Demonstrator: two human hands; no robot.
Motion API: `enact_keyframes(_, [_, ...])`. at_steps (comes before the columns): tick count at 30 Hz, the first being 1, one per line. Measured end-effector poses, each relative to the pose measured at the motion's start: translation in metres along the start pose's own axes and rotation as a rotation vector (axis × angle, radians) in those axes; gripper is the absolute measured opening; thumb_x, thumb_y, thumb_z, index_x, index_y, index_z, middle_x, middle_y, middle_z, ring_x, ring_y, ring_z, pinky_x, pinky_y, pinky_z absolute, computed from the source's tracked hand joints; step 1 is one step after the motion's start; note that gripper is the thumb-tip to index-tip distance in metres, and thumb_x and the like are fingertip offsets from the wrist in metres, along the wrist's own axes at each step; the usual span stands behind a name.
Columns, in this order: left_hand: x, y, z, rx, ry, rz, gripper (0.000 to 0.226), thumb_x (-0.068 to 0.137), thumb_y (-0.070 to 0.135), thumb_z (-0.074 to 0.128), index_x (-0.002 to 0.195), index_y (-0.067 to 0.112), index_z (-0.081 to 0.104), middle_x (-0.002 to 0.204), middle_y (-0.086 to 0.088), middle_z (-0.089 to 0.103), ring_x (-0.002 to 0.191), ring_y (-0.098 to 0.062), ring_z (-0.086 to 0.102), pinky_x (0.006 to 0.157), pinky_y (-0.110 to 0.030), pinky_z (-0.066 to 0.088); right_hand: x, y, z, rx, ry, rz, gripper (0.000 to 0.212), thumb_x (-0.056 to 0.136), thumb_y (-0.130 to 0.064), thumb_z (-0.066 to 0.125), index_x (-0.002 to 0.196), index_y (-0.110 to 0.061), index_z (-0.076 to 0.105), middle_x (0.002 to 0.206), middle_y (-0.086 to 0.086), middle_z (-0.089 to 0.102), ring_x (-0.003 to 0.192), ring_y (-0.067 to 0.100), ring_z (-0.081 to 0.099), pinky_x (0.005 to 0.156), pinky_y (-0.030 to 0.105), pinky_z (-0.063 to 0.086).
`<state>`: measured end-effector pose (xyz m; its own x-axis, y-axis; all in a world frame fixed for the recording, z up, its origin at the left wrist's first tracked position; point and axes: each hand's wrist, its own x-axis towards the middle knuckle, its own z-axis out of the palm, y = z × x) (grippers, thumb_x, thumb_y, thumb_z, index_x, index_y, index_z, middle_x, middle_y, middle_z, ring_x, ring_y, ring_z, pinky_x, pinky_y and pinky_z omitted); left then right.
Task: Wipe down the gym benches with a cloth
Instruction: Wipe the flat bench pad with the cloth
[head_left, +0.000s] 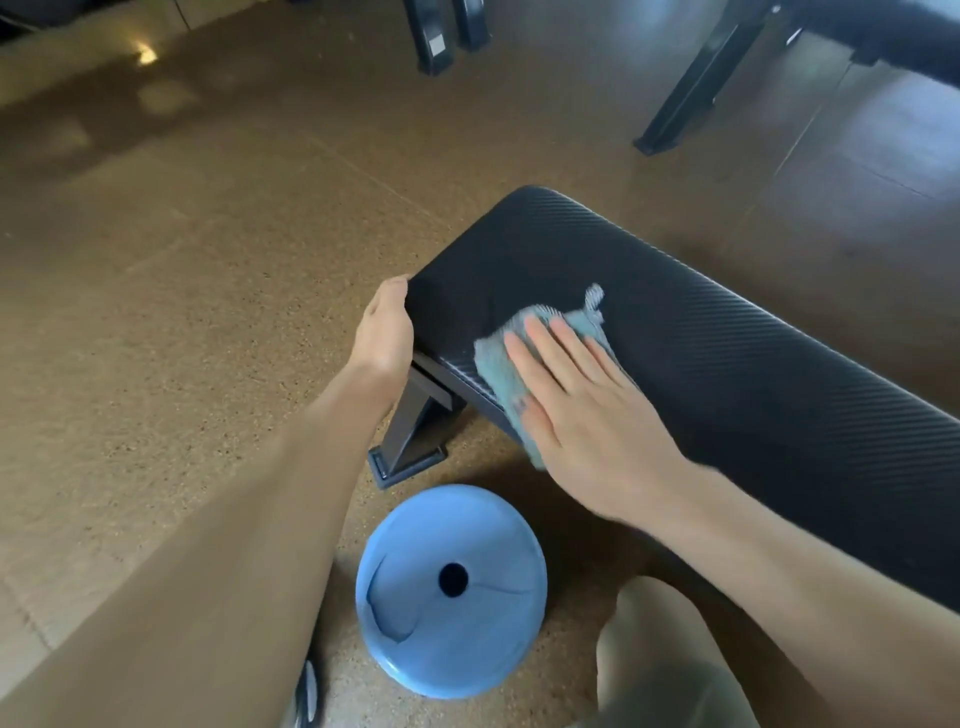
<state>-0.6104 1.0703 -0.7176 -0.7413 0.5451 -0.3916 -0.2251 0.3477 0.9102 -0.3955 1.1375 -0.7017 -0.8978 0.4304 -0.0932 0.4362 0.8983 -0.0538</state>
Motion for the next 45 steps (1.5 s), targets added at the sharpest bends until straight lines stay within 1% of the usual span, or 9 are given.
enact_keyframes(5, [0.009,-0.004,-0.002,-0.098,-0.081,-0.024,0.042,0.102,0.042,0.034,0.123,0.033,0.069,0.124,0.010,0.070,0.117,-0.014,0.061,0.094,-0.029,0.042,-0.022,-0.001,0.002,-0.147,-0.022,-0.056,0.063,0.106,-0.039,0.017,0.165,-0.016,0.014,0.171,0.009,0.015,0.158,0.027,0.015,0.126,0.042,0.017])
enact_keyframes(12, [0.028,-0.020,-0.023,-0.342,-0.188,-0.092,0.064,0.105,0.044,0.019,0.134,0.013,0.066,0.131,-0.006,0.071,0.125,-0.020,0.064,0.115,-0.041,0.041,0.074,-0.037,-0.003,-0.124,0.006,-0.144,0.065,0.108,-0.036,0.028,0.165,-0.011,0.008,0.172,0.014,0.006,0.159,0.030,0.005,0.129,0.044,0.011])
enact_keyframes(17, [0.013,-0.020,-0.015,-0.563,-0.128,-0.189,0.060,0.107,0.050,0.024,0.116,0.014,0.071,0.116,-0.011,0.077,0.104,-0.019,0.075,0.093,-0.034,0.057,0.121,-0.067,-0.009,-0.089,0.035,-0.112,0.063,0.110,-0.036,0.027,0.165,-0.016,0.004,0.173,0.010,0.001,0.159,0.027,-0.002,0.129,0.042,0.003])
enact_keyframes(19, [0.008,-0.022,-0.009,-0.645,-0.125,-0.228,0.061,0.108,0.050,0.023,0.108,0.014,0.072,0.104,-0.010,0.079,0.093,-0.021,0.077,0.077,-0.030,0.059,0.104,-0.066,-0.009,-0.087,0.059,-0.104,0.063,0.110,-0.033,0.032,0.165,-0.015,0.006,0.173,0.010,0.003,0.159,0.026,0.001,0.129,0.041,0.004])
enact_keyframes(25, [0.018,-0.029,0.000,-0.638,-0.074,-0.239,0.067,0.106,0.055,0.017,0.123,0.020,0.073,0.115,-0.009,0.077,0.108,-0.026,0.072,0.090,-0.037,0.056,-0.003,-0.029,0.008,-0.180,0.035,-0.063,0.082,0.097,-0.010,0.059,0.165,-0.015,0.014,0.171,0.011,0.013,0.158,0.029,0.014,0.127,0.044,0.021])
enact_keyframes(28, [0.025,-0.036,0.005,-0.682,-0.055,-0.221,0.063,0.101,0.055,0.024,0.114,0.023,0.077,0.116,-0.011,0.076,0.116,-0.034,0.069,0.110,-0.052,0.047,0.014,-0.026,0.005,-0.207,0.034,-0.098,0.071,0.102,-0.021,0.047,0.164,-0.013,0.014,0.171,0.013,0.013,0.158,0.030,0.015,0.127,0.045,0.022])
enact_keyframes(32, [0.025,-0.035,-0.001,-0.719,-0.082,-0.251,0.062,0.103,0.053,0.027,0.103,0.021,0.081,0.108,-0.013,0.078,0.105,-0.032,0.072,0.105,-0.047,0.051,0.085,-0.048,-0.004,-0.164,0.059,-0.114,0.063,0.106,-0.032,0.029,0.164,-0.011,0.014,0.171,0.012,0.012,0.159,0.028,0.011,0.129,0.042,0.014])
enact_keyframes(36, [0.019,-0.032,0.000,-0.726,-0.116,-0.276,0.068,0.102,0.061,0.026,0.126,0.016,0.072,0.120,-0.014,0.075,0.115,-0.031,0.071,0.107,-0.047,0.050,0.124,-0.065,-0.007,-0.080,0.062,-0.089,0.059,0.109,-0.033,0.025,0.165,-0.016,0.013,0.173,0.008,0.009,0.159,0.024,0.004,0.129,0.040,0.006])
enact_keyframes(45, [0.014,-0.030,0.015,-0.618,0.088,-0.214,0.060,0.097,0.063,0.034,0.106,0.024,0.078,0.106,-0.007,0.079,0.106,-0.028,0.074,0.107,-0.050,0.050,0.007,-0.029,0.001,-0.098,0.016,-0.072,0.062,0.106,-0.027,0.023,0.165,-0.016,0.012,0.173,0.006,0.006,0.159,0.021,0.004,0.129,0.038,0.010])
